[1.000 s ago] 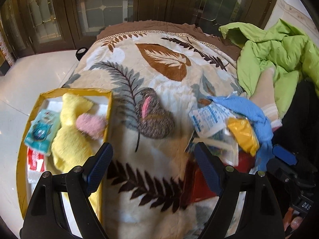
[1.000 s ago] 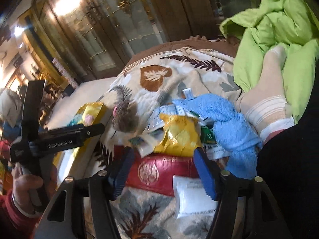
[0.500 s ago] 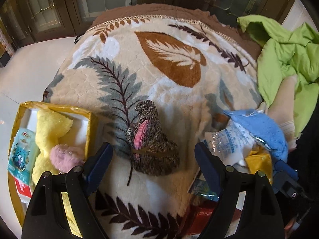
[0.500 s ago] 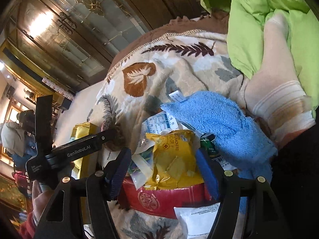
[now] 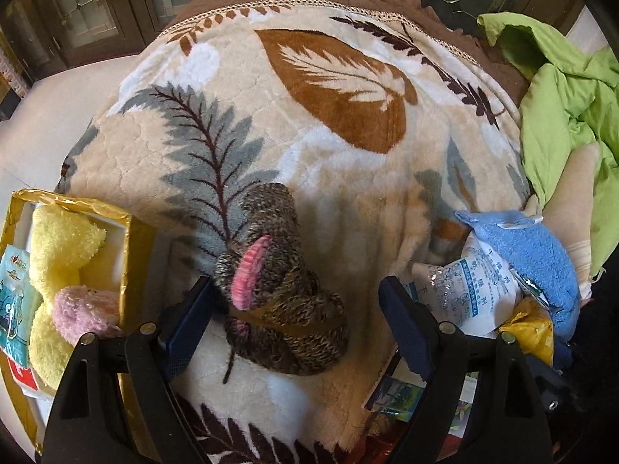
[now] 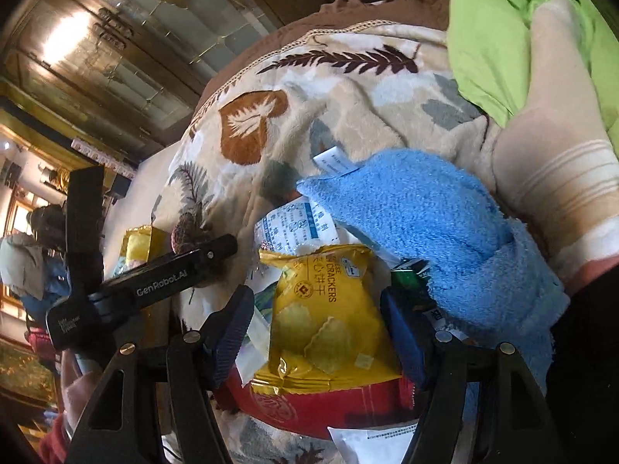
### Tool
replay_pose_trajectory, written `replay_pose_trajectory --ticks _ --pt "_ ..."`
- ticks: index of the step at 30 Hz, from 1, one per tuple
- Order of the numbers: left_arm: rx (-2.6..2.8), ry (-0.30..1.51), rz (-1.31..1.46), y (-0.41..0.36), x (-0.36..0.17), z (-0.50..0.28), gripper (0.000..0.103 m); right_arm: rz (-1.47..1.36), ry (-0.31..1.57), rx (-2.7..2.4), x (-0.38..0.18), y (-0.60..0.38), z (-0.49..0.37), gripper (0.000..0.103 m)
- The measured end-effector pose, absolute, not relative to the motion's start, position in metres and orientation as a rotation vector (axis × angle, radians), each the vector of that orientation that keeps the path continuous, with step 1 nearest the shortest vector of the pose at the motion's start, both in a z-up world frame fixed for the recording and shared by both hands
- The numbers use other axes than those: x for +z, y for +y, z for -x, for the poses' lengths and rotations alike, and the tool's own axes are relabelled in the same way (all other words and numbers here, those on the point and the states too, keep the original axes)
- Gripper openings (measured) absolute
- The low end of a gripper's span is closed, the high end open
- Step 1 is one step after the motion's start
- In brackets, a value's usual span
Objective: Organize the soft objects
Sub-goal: 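Grasp the brown knitted sock with left tool while right tool grasps the yellow crackers bag, then carry the sock into the box with left tool while right tool drops the crackers bag in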
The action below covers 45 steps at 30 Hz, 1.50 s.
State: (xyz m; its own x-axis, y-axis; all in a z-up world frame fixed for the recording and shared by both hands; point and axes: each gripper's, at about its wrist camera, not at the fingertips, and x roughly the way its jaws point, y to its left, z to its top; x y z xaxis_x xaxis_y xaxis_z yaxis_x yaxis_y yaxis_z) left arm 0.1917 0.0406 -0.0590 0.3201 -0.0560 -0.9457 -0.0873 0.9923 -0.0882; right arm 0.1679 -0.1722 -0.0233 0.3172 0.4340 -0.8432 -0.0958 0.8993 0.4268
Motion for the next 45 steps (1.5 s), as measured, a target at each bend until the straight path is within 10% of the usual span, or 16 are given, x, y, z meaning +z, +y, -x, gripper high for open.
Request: replay_pose_trajectory --ticks 1,21,25,45 --pt "0.018 1.250 0.125 0.038 -0.060 -0.192 0.086 -0.317 1.193 0.351 -0.023 -0.172 -0.166 0.052" --pt "0.005 1.211 0.017 0.016 -0.045 -0.187 0.085 -0.436 1.145 0.359 -0.017 -0.195 -0.146 0.049" --pt "0.035 1.245 0.026 0.025 -0.053 -0.192 0.053 -0.443 1.139 0.361 -0.015 -0.196 -0.146 0.049" --pt "-0.041 1.165 0.134 0.054 -0.004 -0.149 0.053 -0.428 1.106 0.423 0.007 -0.170 -0.129 0.049"
